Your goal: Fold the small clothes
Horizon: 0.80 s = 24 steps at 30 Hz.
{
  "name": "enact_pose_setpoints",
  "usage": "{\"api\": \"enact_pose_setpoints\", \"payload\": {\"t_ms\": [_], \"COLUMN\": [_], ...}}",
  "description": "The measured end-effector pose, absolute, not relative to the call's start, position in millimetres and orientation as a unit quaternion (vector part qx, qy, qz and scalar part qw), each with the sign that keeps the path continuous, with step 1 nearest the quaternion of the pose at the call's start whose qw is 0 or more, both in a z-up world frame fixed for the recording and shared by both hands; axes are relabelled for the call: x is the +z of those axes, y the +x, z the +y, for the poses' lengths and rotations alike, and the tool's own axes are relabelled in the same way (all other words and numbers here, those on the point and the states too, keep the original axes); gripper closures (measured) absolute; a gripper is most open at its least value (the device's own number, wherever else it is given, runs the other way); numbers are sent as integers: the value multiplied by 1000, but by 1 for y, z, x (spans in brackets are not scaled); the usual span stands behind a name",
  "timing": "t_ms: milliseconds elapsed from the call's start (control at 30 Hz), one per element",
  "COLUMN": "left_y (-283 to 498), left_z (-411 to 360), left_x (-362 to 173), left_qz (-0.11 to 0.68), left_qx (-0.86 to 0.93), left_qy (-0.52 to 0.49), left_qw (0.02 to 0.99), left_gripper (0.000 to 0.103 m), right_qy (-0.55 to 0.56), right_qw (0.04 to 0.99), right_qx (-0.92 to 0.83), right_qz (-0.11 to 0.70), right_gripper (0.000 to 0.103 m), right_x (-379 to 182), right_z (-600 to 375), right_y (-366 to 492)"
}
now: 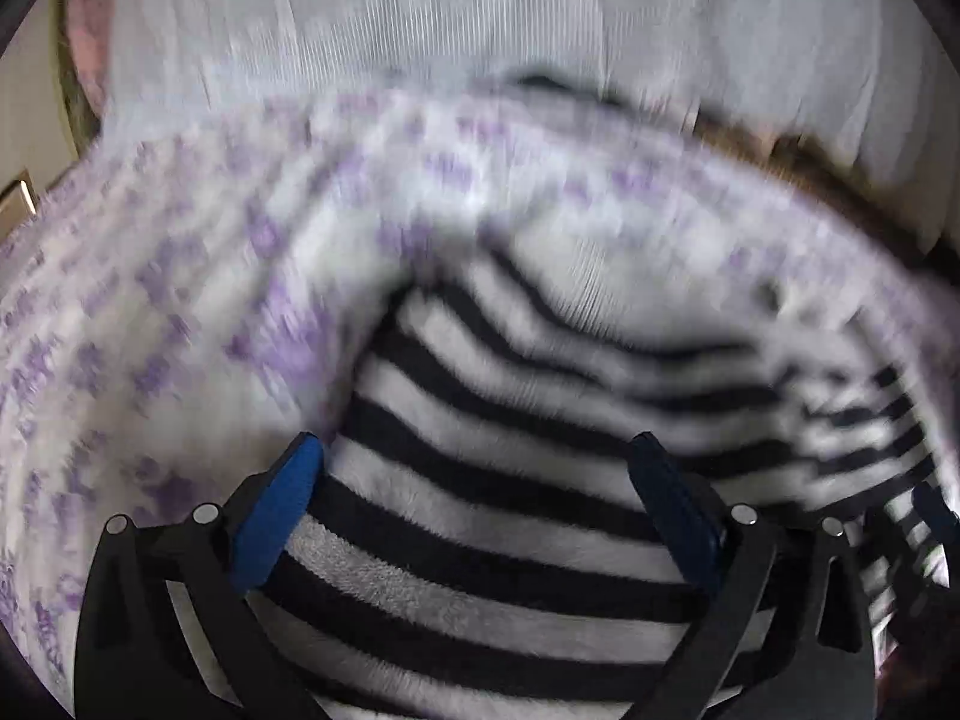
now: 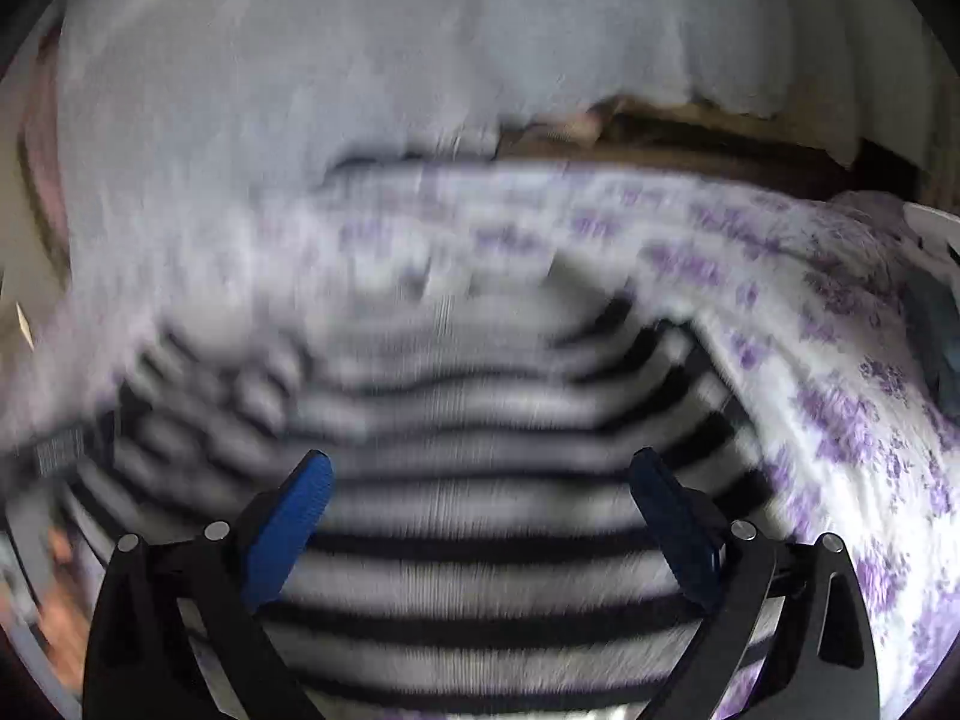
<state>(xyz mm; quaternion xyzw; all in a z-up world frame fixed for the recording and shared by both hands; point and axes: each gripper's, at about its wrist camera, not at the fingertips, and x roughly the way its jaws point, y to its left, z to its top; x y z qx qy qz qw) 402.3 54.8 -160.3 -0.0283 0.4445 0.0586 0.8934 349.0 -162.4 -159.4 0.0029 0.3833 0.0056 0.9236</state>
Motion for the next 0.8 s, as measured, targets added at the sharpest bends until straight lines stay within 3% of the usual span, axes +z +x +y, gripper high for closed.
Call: {"api": "enact_pose_setpoints", "payload": {"t_ms": [133, 267, 433, 700, 800], "left_y": [395, 364, 355, 347, 368], "left_z": [37, 28, -10, 22, 12], "left_x": [-155, -134, -157, -133, -160], "left_qz": [422, 393, 407, 368, 419], "left_qx": [81, 32, 5, 12, 39], "left_qy": [32, 14, 88, 7, 56], "left_qw": [902, 919, 909, 930, 905], "left_gripper": [4, 4, 4, 4, 4], "right_qy": [24, 52, 13, 36, 38], "right_qw": [929, 936, 920, 953, 931], "right_qx": [7, 3, 15, -6, -7], "right_qz": [369, 348, 391, 299, 362], "right_gripper": [3, 3, 3, 3, 3], "right_x": [-152, -140, -160, -126, -151], "right_z": [-172, -186, -173, -189, -194], "right_y": [344, 327, 328, 308, 330]}}
